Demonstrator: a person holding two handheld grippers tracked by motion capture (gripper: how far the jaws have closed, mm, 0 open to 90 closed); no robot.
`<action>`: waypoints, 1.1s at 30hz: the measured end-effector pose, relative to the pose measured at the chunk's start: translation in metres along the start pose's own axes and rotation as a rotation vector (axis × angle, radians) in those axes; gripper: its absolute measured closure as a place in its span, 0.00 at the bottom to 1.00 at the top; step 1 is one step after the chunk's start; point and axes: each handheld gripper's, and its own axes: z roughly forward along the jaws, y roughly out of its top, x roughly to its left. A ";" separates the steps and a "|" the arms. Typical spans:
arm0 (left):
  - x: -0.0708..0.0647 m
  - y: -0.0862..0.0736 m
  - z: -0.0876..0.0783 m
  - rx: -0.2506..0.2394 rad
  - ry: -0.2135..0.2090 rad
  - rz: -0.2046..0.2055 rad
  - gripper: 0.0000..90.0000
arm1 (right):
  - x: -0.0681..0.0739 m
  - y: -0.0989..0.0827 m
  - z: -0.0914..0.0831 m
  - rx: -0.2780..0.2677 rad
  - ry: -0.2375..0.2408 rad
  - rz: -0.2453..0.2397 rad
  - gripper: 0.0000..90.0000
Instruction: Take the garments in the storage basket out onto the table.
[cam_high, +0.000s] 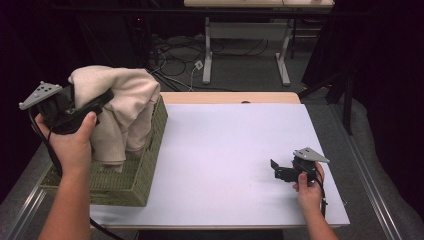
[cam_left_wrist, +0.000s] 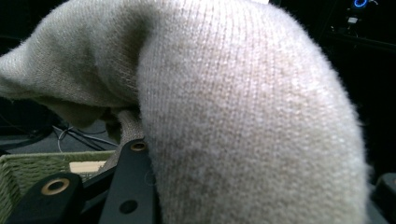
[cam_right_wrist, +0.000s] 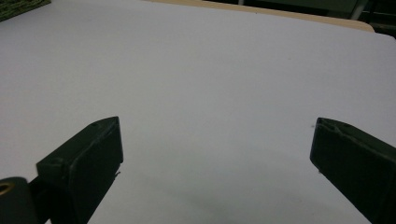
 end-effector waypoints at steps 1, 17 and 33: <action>-0.001 0.001 0.001 0.000 -0.002 0.001 0.68 | 0.000 0.000 0.000 0.000 0.000 0.000 0.03; -0.027 0.011 0.019 -0.005 -0.052 0.039 0.68 | -0.001 0.000 0.000 -0.005 -0.010 0.009 0.03; -0.059 0.018 0.036 -0.020 -0.130 0.064 0.68 | -0.003 0.001 -0.001 -0.004 -0.005 0.007 0.03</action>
